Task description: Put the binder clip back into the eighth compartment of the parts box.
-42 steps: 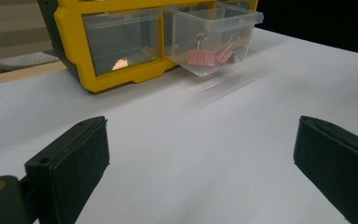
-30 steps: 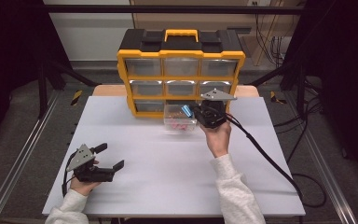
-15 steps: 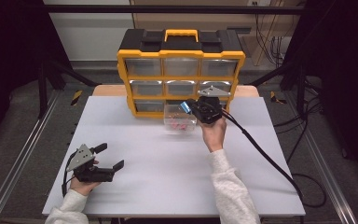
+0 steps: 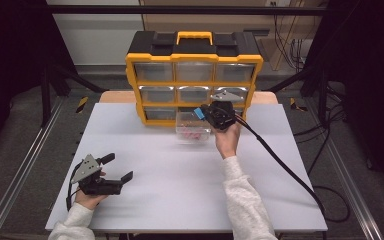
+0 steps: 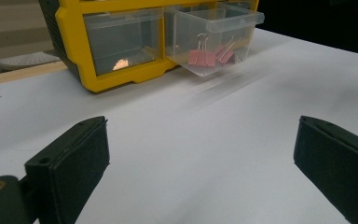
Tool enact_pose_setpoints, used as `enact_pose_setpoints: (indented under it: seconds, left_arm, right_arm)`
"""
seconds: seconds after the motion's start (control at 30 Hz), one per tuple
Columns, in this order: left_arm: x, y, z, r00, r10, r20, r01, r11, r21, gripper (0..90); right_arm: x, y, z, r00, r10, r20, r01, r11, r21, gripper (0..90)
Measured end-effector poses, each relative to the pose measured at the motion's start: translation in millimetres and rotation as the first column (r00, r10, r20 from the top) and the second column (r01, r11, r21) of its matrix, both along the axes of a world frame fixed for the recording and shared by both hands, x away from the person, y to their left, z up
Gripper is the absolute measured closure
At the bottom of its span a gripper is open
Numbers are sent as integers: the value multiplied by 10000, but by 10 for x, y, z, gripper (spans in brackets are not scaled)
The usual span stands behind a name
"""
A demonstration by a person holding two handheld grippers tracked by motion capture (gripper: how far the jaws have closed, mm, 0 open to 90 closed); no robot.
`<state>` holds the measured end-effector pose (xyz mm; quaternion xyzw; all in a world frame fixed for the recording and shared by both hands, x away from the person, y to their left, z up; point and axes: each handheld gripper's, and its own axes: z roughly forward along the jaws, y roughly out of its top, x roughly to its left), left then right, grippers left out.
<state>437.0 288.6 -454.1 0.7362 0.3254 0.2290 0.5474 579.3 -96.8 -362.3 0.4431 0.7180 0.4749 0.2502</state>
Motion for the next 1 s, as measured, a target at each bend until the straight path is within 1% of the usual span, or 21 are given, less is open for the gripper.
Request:
enact_pose_setpoints:
  seconds: [0.4, 0.57, 0.67, 0.77, 0.83, 1.0]
  left_arm:
    - [1, 1, 1, 10000, -9, 6, 9, 10000, -10, 28]
    - [0, 3, 2, 10000, -2, 10, 2, 10000, -13, 28]
    - [0, 5, 3, 10000, 3, 8, -3, 10000, -16, 28]
    - [0, 1, 2, 10000, -6, 9, 6, 10000, -2, 28]
    - [-1, 1, 2, 10000, -10, 12, 10, 10000, -2, 28]
    - [0, 2, 2, 10000, -10, 14, 10, 10000, -1, 28]
  right_arm:
    - [102, 52, -149, 9993, -65, -372, 57, 9998, -208, 890]
    - [128, 73, -210, 9989, -97, -470, 78, 9991, -414, 891]
    - [138, 89, -240, 9985, -93, -536, 70, 9990, -432, 890]
    - [154, 99, -278, 9977, -170, -649, 131, 9980, -611, 891]
    - [165, 103, -304, 9977, -196, -644, 148, 9972, -728, 890]
    - [174, 128, -355, 9963, -181, -836, 112, 9966, -820, 888]
